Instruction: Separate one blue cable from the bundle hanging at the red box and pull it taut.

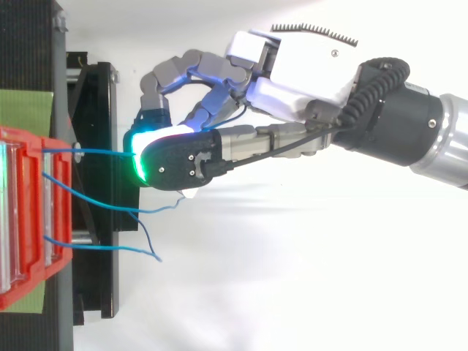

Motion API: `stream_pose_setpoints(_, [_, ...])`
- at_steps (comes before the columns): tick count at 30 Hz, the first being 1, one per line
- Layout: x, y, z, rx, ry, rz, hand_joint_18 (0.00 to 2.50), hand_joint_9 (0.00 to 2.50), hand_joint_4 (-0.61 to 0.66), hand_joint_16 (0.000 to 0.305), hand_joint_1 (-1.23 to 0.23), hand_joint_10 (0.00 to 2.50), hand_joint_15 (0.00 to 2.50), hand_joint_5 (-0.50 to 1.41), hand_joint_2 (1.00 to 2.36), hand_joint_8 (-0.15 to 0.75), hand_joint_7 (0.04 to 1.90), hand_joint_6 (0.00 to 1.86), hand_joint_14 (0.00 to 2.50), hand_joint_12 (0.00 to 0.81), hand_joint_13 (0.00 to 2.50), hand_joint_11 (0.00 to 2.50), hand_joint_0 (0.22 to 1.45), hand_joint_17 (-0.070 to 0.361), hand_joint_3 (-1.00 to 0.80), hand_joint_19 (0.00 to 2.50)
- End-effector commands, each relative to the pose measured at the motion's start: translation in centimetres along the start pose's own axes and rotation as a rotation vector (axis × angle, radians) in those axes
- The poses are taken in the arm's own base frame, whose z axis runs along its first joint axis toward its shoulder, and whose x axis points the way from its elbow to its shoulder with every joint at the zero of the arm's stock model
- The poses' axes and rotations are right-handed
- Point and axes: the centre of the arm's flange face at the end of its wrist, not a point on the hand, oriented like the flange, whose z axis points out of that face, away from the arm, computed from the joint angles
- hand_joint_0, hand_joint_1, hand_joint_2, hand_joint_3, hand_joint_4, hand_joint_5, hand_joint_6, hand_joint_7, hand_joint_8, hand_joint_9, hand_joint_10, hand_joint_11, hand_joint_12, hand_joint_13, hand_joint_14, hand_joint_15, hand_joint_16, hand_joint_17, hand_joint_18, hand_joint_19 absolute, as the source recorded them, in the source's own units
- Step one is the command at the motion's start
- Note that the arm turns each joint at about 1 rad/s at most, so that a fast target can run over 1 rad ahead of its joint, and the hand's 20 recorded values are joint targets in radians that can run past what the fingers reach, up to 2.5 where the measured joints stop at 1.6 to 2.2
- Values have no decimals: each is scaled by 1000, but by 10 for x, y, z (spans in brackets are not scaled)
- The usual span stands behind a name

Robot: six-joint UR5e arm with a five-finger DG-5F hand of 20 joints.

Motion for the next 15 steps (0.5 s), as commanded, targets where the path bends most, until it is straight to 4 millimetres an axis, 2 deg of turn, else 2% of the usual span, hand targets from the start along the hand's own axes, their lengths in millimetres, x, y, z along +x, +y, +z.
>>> stream_pose_setpoints(1, [0,0,0,1,0,0,658,1049,59,47,-772,22,769,-179,1016,330,1266,929,26,351,848,1018,679,106,-271,684])
stream_pose_setpoints(2, [0,0,0,1,0,0,655,1051,92,47,-771,21,771,-179,1008,330,1232,926,26,351,846,1014,667,106,-392,693])
stream_pose_setpoints(4, [0,0,0,1,-5,-2,654,1060,125,47,-714,20,764,-173,1000,330,1179,920,25,349,848,997,621,106,-500,685])
stream_pose_setpoints(6, [-1,0,0,1,-6,-2,686,1097,137,49,-522,17,749,-165,1000,349,1154,906,24,364,872,966,542,111,-500,676])
stream_pose_setpoints(9, [1,0,0,1,-5,-2,685,1132,127,47,-383,20,739,-156,1000,345,1208,882,25,354,875,923,585,107,-500,671])
stream_pose_setpoints(13, [-1,0,0,1,-6,-2,685,1128,118,47,-379,22,738,-152,1000,347,1228,877,23,354,884,922,617,105,-500,672])
stream_pose_setpoints(15, [1,0,0,1,-5,-2,690,1123,128,47,-427,19,740,-153,1005,352,1220,877,25,357,882,931,619,105,-435,679])
